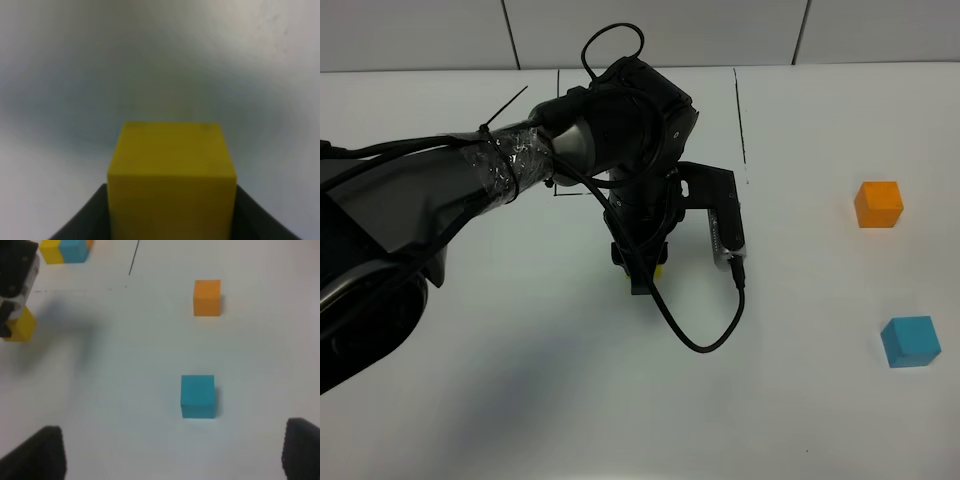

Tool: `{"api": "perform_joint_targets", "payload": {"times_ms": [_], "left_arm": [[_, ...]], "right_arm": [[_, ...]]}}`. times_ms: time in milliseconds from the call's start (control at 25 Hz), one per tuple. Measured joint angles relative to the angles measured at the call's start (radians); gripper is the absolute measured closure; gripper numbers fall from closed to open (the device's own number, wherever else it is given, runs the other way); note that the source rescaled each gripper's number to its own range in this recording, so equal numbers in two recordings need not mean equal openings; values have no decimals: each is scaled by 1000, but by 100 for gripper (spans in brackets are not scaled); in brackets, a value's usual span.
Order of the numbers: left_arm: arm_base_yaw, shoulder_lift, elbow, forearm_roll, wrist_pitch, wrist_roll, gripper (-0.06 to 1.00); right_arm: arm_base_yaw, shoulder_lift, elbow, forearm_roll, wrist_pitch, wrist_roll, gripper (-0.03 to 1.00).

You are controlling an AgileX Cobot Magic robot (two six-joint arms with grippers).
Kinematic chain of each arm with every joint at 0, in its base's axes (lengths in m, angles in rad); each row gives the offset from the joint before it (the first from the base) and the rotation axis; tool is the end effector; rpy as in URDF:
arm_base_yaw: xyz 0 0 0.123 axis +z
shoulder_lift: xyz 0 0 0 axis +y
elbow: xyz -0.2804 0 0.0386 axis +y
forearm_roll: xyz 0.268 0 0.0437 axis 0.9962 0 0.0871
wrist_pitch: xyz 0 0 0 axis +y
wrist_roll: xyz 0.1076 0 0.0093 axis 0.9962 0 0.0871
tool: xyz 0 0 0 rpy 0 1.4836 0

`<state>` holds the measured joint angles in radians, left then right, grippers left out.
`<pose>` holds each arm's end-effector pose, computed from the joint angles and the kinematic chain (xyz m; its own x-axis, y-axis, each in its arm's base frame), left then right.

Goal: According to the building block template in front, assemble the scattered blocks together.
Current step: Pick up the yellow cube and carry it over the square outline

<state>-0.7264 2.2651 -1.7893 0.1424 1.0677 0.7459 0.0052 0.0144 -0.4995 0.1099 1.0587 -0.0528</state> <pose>0.3677 -0.3087 0.1235 -0.0376 0.9993 0.0085 0.9846 0.0356 0.1709 0.0320 0.0105 0.2792 -0.4653 -0.0012 -0.8852 -0.0892 0.9950 0.0455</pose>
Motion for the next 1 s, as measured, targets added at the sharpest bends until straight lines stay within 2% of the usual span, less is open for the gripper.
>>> {"api": "perform_joint_targets", "payload": {"times_ms": [240, 440, 1000], "left_arm": [[0, 26, 0, -8, -4, 4, 94], [0, 56, 0, -47, -3, 20, 94], [-1, 65, -8, -47, 0, 50, 94]], "right_arm": [[0, 0, 0, 0, 0, 0, 22], [0, 0, 0, 0, 0, 0, 22], [0, 0, 0, 0, 0, 0, 22]]}}
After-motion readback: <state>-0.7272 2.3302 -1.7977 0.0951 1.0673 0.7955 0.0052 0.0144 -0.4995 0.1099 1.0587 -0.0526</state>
